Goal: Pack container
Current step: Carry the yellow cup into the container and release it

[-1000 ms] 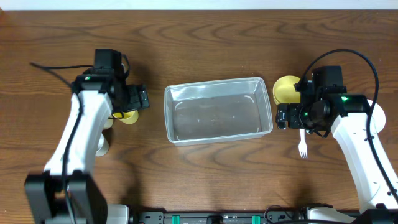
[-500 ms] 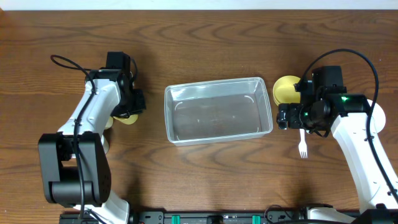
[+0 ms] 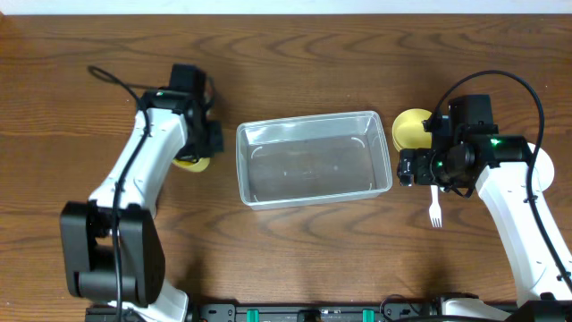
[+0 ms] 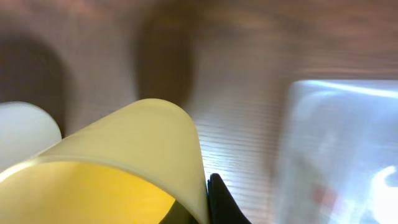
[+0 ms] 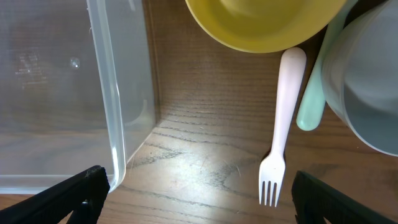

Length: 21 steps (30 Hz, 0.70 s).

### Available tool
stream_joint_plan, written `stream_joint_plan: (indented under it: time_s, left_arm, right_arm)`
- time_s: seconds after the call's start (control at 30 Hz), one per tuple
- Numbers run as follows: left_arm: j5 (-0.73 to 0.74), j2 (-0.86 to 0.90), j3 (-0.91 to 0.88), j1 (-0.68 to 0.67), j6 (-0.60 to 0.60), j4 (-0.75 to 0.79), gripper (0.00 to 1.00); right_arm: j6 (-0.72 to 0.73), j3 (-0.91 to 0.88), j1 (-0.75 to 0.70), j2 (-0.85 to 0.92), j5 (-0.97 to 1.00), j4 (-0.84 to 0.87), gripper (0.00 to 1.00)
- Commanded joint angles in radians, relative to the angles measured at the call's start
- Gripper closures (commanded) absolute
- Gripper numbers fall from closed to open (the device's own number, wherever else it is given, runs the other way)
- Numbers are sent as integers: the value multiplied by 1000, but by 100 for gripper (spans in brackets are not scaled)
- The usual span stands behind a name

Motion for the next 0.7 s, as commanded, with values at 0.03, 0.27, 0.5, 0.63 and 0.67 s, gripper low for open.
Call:
stream_joint_plan:
  time_s: [0.03,0.27,0.5,0.63,0.67]
  left_arm:
    - [-93,-117,154,-113,16,-48,94]
    - [-119,-169,206,-299,11,-70,94]
    - [-118,-84,160,-393,7,-84,94]
    - [-72,10,154,-397,9,-79,94]
    - [-72,33,154,-397,9,-76,94]
  right_arm:
    - [0,15,13,0,0,-1,4]
    - [0,15,13,0,16,0,4]
    - [0,15,13,0,16,-1,4]
    - [1,15,13,0,16,-4,4]
    - [1,15,13,0,15,-5,4]
